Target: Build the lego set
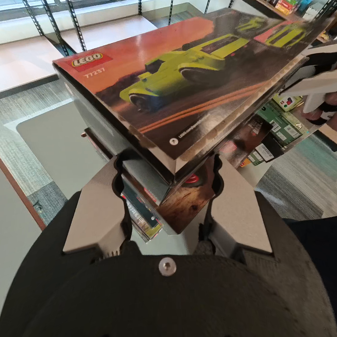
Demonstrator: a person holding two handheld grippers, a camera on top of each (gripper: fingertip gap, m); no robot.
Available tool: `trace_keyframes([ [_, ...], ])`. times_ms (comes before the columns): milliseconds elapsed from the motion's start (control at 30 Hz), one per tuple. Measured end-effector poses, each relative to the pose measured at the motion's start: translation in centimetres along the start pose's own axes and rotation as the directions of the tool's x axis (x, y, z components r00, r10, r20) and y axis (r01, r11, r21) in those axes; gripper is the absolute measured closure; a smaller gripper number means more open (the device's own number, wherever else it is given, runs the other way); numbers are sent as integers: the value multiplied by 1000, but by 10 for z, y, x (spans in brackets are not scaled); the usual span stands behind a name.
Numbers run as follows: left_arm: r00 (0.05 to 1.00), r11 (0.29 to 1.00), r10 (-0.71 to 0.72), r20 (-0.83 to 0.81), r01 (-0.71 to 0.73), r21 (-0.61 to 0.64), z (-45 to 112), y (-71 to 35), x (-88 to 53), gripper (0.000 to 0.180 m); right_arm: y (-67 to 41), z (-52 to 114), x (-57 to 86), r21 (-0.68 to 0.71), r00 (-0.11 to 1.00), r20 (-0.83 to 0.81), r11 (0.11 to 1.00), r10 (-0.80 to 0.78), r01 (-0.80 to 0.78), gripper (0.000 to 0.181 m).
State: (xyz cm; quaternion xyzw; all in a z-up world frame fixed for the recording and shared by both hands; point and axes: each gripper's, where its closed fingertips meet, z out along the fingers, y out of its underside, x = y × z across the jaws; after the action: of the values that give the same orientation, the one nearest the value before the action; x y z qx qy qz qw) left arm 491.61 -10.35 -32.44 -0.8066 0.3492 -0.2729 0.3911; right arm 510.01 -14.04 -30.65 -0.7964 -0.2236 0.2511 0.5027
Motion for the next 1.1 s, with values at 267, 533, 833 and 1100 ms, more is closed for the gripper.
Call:
trace_keyframes([
  [267,998,1000,-12,-64,12,-5,-18,1,-6,78,-7,-12,-8,16,999,31,999,38,-38,123],
  [533,999,979,41,18,-43,199,-72,-67,-8,82,-22,-79,30,54,990,-143,998,-14,22,103],
  [833,867,885,412,-279,-309,348,-41,-181,198,102,32,-239,168,82,843,-514,987,160,-138,87],
  [1100,657,976,201,-727,-201,88,108,-120,366,80,132,-286,224,61,741,-582,927,335,-371,76],
])
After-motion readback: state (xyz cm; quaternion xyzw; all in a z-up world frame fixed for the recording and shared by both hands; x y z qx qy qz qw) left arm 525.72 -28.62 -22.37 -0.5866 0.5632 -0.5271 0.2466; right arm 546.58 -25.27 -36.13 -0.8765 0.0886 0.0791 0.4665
